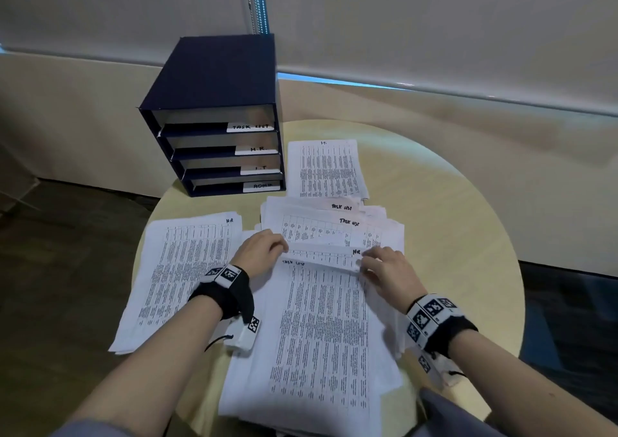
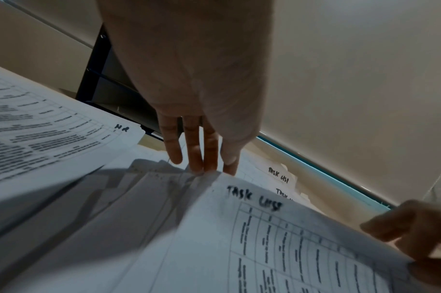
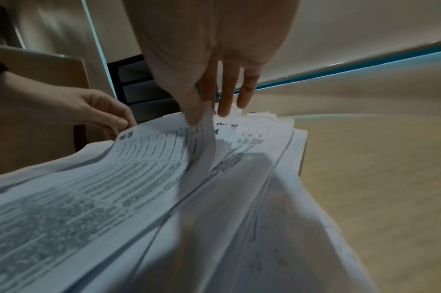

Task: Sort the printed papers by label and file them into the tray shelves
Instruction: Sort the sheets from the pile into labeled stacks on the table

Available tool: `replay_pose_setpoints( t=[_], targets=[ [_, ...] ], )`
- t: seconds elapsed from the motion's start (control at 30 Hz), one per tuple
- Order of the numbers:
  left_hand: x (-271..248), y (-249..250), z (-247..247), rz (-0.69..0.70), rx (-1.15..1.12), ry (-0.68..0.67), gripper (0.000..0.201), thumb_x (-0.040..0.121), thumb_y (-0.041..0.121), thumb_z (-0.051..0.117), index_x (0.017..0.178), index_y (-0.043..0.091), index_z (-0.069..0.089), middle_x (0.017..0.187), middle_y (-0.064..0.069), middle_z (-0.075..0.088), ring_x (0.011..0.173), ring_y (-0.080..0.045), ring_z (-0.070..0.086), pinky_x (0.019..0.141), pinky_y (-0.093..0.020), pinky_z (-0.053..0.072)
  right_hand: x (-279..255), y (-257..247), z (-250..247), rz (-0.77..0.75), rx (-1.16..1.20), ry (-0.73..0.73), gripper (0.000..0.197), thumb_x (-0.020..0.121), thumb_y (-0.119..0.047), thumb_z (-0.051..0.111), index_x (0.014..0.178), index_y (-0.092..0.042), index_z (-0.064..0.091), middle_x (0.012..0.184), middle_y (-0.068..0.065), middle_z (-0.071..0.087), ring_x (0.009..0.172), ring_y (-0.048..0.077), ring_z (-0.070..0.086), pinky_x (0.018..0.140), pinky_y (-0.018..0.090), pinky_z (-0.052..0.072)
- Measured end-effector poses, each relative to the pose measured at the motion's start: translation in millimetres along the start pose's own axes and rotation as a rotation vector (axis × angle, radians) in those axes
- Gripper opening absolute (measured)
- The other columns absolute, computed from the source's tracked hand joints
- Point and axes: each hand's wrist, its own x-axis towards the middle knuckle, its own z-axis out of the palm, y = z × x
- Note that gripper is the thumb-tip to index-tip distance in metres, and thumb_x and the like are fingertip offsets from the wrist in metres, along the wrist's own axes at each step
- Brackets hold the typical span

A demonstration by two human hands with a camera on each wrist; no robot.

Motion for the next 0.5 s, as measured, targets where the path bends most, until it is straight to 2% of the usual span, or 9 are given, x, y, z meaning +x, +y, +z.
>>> replay_pose_setpoints(
  t=[0.07, 0.13, 0.2, 0.27, 0.33, 0.43, 0.5],
  targets=[
    [2.6, -0.9, 0.6, -0.009, 0.0, -0.036, 0.022, 0.098, 0.016, 0.045, 0.102, 0.018, 0.067, 0.106, 0.0, 0.059, 0.102, -0.016, 0.055, 0.093, -0.031, 0.043, -8.1, 1.7, 0.0, -0.033, 0.018, 0.017, 0.012, 0.077, -0.014, 0.072, 0.076, -0.018, 0.061, 0.083, -0.001, 0.065, 0.073, 0.017, 0.057, 0.067, 0.029, 0.046],
    [3.9, -4.8, -0.3, -0.024, 0.018, -0.08, 0.022, 0.097, 0.014, 0.046, 0.1, 0.02, 0.067, 0.106, 0.002, 0.058, 0.103, -0.015, 0.054, 0.094, -0.031, 0.042, -17.3, 0.7, 0.9, -0.055, 0.047, 0.01, 0.016, 0.08, -0.011, 0.069, 0.075, -0.02, 0.056, 0.07, -0.007, 0.06, 0.064, 0.012, 0.052, 0.067, 0.024, 0.037],
    [6.2, -8.3, -3.2, -0.02, 0.063, -0.132, 0.015, 0.092, 0.016, 0.054, 0.1, 0.021, 0.066, 0.104, 0.002, 0.057, 0.102, -0.016, 0.056, 0.093, -0.03, 0.043, -26.0, -0.9, 2.4, -0.067, 0.059, 0.018, 0.012, 0.083, -0.012, 0.061, 0.076, -0.021, 0.055, 0.067, -0.009, 0.059, 0.063, 0.011, 0.051, 0.07, 0.023, 0.034],
    [7.2, -9.7, -6.4, -0.002, 0.136, -0.176, 0.014, 0.085, 0.02, 0.065, 0.099, 0.023, 0.065, 0.1, 0.002, 0.054, 0.096, -0.016, 0.055, 0.085, -0.028, 0.043, -32.1, -4.4, 3.8, -0.057, 0.069, 0.011, 0.008, 0.085, -0.018, 0.052, 0.082, -0.021, 0.058, 0.073, -0.008, 0.063, 0.068, 0.012, 0.053, 0.07, 0.023, 0.038],
    [7.1, -10.2, -6.7, 0.002, 0.189, -0.186, 0.018, 0.08, 0.025, 0.073, 0.095, 0.024, 0.062, 0.093, 0.006, 0.049, 0.088, -0.014, 0.052, 0.075, -0.026, 0.039, -35.0, -7.6, 6.2, -0.036, 0.088, 0.005, 0.016, 0.086, -0.022, 0.046, 0.09, -0.02, 0.062, 0.083, -0.007, 0.065, 0.075, 0.013, 0.054, 0.071, 0.024, 0.041],
    [4.9, -7.6, -3.9, 0.017, 0.225, -0.176, 0.022, 0.077, 0.026, 0.077, 0.084, 0.023, 0.056, 0.085, 0.008, 0.051, 0.079, -0.012, 0.05, 0.065, -0.024, 0.036, -35.3, -9.3, 8.3, 0.022, 0.104, 0.031, 0.034, 0.092, -0.032, 0.032, 0.095, -0.018, 0.063, 0.087, -0.004, 0.06, 0.076, 0.011, 0.045, 0.071, 0.023, 0.032],
    [3.5, -3.3, -3.5, 0.034, 0.201, -0.163, 0.017, 0.079, 0.019, 0.075, 0.08, 0.018, 0.058, 0.081, 0.006, 0.059, 0.076, -0.014, 0.055, 0.062, -0.022, 0.04, -32.0, -6.7, 7.4, 0.078, 0.104, 0.053, 0.029, 0.094, -0.031, 0.037, 0.095, -0.016, 0.063, 0.086, -0.003, 0.055, 0.076, 0.012, 0.04, 0.071, 0.025, 0.028]
  ],
)
